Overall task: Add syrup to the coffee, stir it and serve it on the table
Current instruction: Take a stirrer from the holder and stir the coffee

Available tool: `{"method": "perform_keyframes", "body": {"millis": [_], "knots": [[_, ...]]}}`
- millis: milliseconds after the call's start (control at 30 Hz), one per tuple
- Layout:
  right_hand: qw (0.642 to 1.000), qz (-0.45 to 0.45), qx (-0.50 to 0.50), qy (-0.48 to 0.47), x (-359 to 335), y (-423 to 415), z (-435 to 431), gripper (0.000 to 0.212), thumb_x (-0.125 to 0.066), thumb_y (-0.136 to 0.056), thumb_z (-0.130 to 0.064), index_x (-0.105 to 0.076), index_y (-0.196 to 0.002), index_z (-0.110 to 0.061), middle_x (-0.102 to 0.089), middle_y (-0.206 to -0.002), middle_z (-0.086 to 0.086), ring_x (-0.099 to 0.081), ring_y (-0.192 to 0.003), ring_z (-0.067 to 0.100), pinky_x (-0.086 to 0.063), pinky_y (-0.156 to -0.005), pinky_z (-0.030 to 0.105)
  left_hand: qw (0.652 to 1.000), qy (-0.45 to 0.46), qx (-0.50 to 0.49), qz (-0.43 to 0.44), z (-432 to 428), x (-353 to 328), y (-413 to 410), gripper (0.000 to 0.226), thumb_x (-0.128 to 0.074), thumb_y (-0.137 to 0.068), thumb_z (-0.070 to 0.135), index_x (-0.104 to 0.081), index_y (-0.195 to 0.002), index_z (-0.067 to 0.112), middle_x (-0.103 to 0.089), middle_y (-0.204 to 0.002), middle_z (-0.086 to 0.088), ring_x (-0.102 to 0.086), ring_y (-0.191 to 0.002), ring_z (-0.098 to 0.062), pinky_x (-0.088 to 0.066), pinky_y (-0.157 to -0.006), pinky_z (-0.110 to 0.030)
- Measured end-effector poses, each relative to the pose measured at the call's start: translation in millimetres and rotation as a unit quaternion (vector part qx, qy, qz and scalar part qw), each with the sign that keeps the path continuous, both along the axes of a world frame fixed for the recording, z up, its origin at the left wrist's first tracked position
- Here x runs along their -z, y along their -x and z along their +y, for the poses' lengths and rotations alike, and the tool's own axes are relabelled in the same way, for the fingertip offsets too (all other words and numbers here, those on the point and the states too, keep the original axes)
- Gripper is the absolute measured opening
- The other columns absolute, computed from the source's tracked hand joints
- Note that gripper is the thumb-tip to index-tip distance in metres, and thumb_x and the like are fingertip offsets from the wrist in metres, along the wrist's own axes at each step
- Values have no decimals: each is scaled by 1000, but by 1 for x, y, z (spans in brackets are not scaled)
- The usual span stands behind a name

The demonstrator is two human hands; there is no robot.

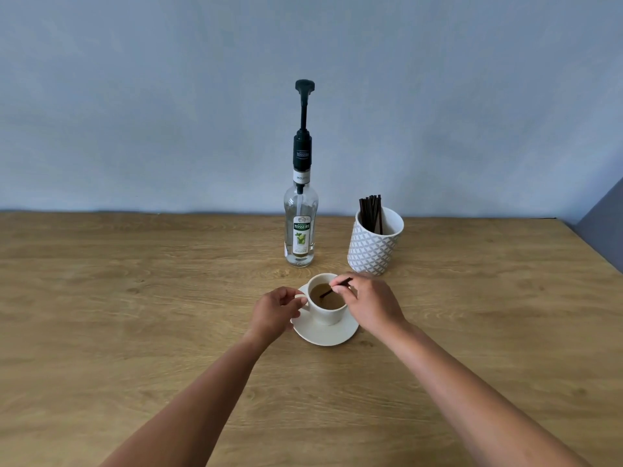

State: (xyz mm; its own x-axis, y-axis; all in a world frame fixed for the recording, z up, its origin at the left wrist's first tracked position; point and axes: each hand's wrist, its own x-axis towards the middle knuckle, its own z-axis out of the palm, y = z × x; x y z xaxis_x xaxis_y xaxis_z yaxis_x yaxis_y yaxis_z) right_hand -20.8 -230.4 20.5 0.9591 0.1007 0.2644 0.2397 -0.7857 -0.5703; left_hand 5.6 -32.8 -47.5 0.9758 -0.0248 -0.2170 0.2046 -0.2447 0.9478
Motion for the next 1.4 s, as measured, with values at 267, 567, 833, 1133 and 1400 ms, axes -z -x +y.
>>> {"method": "perform_keyframes", "body": {"millis": [267,567,833,1133,1400], "knots": [[998,-1,25,49,-3,3,-11,10,-61,-92,-24,-69,-97,-27,-64,-93,3,-62,-82,22,-53,-70,35,1000,-6,-2,-6,1,5,-3,5,-73,-89,23,-72,-91,19,-76,-93,-9,-70,-80,-17,-61,-64,-34],[999,4,11,39,0,9,-2,13,-65,-90,-26,-73,-99,-29,-65,-94,0,-61,-81,18,-48,-71,28,999,-30,-3,-18,2,8,-4,3,-74,-87,28,-73,-86,25,-77,-84,-3,-70,-78,-16,-58,-75,-38],[999,-9,-4,42,-1,13,-7,8,-61,-91,-23,-67,-95,-26,-64,-92,0,-60,-86,19,-52,-73,34,1000,5,-13,-1,-2,6,-2,2,-73,-89,21,-72,-89,19,-75,-84,0,-72,-77,-16,-59,-78,-41],[999,6,37,31,5,11,-10,12,-64,-90,-26,-72,-98,-32,-66,-95,-2,-63,-83,16,-52,-71,30,1000,15,-10,7,-2,5,-2,3,-71,-90,21,-71,-91,18,-75,-88,-1,-73,-79,-17,-54,-74,-34],[1000,14,10,0,4,12,-10,10,-64,-89,-26,-71,-94,-32,-66,-95,-3,-61,-88,13,-52,-79,33,1000,16,-9,4,-1,7,-3,3,-71,-91,22,-71,-91,19,-74,-87,1,-73,-78,-17,-56,-77,-38]]}}
